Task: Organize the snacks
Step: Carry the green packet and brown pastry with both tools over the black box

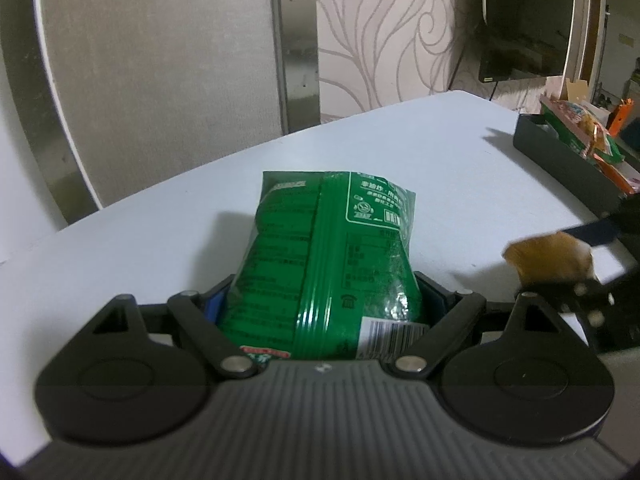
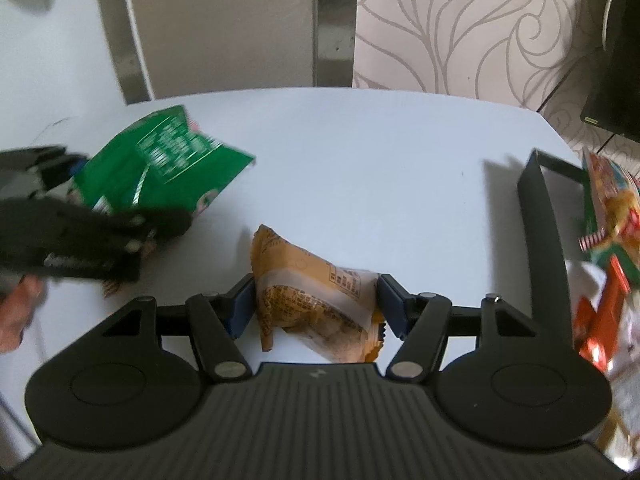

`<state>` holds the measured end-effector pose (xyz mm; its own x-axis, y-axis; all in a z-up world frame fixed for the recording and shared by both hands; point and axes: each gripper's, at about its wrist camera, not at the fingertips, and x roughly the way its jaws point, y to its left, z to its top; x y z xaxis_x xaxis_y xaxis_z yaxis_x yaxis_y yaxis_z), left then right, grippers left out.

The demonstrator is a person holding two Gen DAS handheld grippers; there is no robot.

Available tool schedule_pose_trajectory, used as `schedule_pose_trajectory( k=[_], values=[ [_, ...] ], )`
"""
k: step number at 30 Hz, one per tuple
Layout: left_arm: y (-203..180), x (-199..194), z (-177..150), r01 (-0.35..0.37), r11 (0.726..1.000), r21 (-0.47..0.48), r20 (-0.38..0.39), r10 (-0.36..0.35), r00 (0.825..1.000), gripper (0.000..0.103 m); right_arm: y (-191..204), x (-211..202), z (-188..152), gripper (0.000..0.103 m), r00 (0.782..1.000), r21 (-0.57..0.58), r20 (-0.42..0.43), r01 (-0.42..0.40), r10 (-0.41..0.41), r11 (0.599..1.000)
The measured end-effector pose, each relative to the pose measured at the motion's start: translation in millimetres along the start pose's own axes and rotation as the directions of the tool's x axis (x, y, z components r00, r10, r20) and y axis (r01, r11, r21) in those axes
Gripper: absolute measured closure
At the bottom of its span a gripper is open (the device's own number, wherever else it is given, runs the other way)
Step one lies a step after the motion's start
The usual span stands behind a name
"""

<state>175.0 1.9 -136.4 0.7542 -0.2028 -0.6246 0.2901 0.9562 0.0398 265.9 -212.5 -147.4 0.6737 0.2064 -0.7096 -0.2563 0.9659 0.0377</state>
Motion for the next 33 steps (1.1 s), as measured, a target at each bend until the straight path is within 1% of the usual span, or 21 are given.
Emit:
schedule_pose_trajectory(
  k=[4,8,11,17,20,25,27,29,33],
  values=[
    [-7,-6,-5,0.001,1.0,0.007,-0.001,-0.001,1.0,0.013,10,-22,-18,0.035,1.0,-0.011,-0.001,0.004,-0.004,1.0],
    [-14,-12,-9,-0.002,1.0,0.021,0.006,0.002,1.0,0.02,15,-40,-32,0.036,1.0,-0.008,-0.001,0.003,-0.003,1.0],
    [-19,-16,-10,0.004,1.0,0.024,0.007,-0.004,1.0,0.023,17,-53,-44,0.037,1.0,0.001,0.001,-0.003,0.003,1.0],
    [-28,-22,-12,0.012,0.999,0.04,0.007,-0.012,1.0,0.026,21,-74,-57,0.037,1.0,0.01,0.013,-0.004,0.004,1.0],
    [-29,-24,-13,0.015,0.999,0.035,0.003,-0.015,1.0,0.026,20,-78,-57,0.037,1.0,0.014,0.018,-0.008,0.008,1.0],
    [-32,-26,-17,0.017,1.0,0.011,-0.003,-0.017,1.0,0.026,19,-77,-57,0.037,1.0,0.017,0.004,-0.012,0.012,1.0],
    [-32,-26,-18,0.024,1.0,-0.002,-0.013,-0.024,1.0,0.023,18,-74,-58,0.037,1.0,0.022,-0.006,-0.015,0.015,1.0],
    [-33,-23,-18,0.031,0.999,-0.013,-0.036,-0.032,0.999,0.019,16,-70,-59,0.037,1.0,0.027,-0.017,-0.018,0.019,0.999],
    [-39,-21,-19,0.012,1.0,0.009,-0.041,-0.011,0.999,0.016,17,-68,-57,0.037,1.0,0.012,-0.023,-0.018,0.018,1.0]
  ],
)
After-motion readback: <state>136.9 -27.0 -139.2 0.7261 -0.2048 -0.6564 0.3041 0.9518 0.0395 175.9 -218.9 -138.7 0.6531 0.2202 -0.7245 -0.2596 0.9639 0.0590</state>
